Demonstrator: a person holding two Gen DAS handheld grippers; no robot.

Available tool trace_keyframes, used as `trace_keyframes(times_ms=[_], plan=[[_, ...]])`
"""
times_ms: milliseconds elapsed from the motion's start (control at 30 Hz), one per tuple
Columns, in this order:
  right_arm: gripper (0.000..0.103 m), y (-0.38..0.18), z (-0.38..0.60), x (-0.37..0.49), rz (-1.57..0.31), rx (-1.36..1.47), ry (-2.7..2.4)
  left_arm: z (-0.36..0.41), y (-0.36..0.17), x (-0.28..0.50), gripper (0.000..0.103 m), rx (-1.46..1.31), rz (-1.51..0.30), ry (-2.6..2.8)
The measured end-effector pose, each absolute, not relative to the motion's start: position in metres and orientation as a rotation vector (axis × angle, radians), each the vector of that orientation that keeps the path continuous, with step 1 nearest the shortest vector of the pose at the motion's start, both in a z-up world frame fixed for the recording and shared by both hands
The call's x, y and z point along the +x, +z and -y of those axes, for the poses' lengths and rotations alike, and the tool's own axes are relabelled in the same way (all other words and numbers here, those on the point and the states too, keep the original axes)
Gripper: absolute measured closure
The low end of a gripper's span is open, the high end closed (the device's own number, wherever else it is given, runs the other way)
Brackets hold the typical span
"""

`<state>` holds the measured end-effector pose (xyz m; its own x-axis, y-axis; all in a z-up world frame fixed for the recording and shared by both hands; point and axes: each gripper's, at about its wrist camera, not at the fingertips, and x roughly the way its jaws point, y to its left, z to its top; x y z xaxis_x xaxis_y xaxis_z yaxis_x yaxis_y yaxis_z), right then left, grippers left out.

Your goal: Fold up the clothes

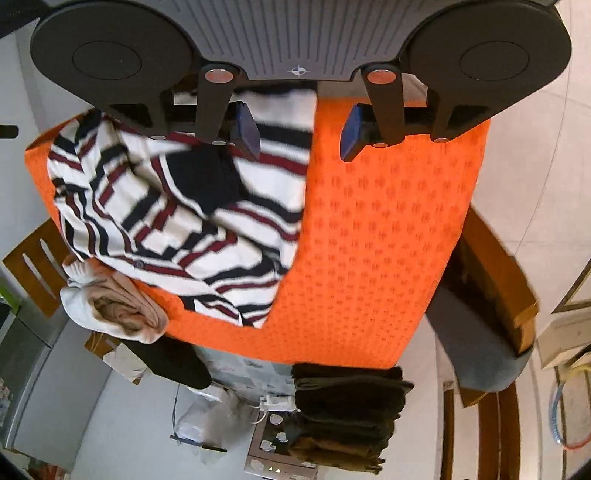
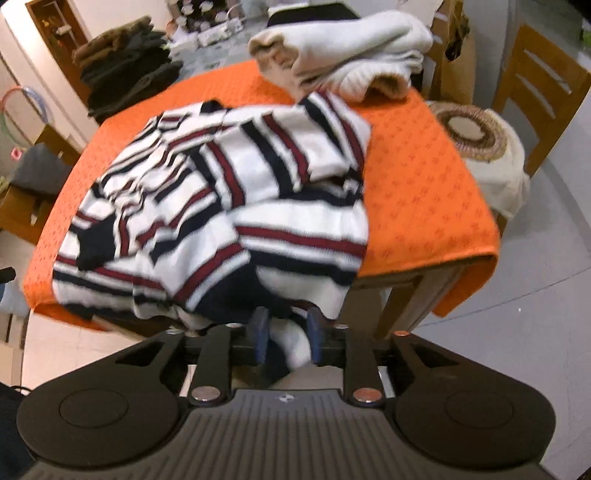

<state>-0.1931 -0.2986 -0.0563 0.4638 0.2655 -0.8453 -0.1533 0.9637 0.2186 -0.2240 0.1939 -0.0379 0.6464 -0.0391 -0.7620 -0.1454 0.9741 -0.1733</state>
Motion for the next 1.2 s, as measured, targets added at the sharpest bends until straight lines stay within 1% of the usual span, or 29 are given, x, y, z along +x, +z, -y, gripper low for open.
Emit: trace_keyframes(times_ms=[133, 433, 633, 700, 900, 933, 1000, 1100, 1200], plan=[[0.074, -0.049, 0.300, -0.164, -1.030, 0.129, 0.194, -0.207, -0.039, -0.184, 0.050, -0.214, -0.851, 0.040], [0.061, -0.038, 0.305, -0.085, -0.956, 0.236, 0.041, -0.230, -0.042, -0.082, 0.048, -0.172, -0.805, -0.065], [0.056, -0.040, 0.310, -0.031, -0.970, 0.251, -0.004, -0.227, -0.053, -0.018, 0.043, -0.152, -0.824, -0.121], [0.052, -0.043, 0.314, -0.009, -0.980, 0.248, -0.008, -0.223, -0.059, 0.003, 0.042, -0.149, -0.838, -0.138], [0.049, -0.073, 0.334, 0.051, -1.055, 0.298, -0.006, -0.204, -0.081, 0.060, 0.041, -0.159, -0.878, -0.153], [0.048, -0.080, 0.337, 0.059, -1.071, 0.307, -0.005, -0.201, -0.085, 0.069, 0.041, -0.166, -0.885, -0.150], [0.041, -0.095, 0.340, 0.074, -1.110, 0.323, 0.001, -0.195, -0.094, 0.085, 0.041, -0.181, -0.898, -0.151], [0.035, -0.114, 0.342, 0.089, -1.163, 0.337, 0.002, -0.184, -0.106, 0.108, 0.039, -0.186, -0.911, -0.154], [0.034, -0.127, 0.341, 0.097, -1.196, 0.362, 0.013, -0.177, -0.116, 0.126, 0.039, -0.207, -0.925, -0.148]])
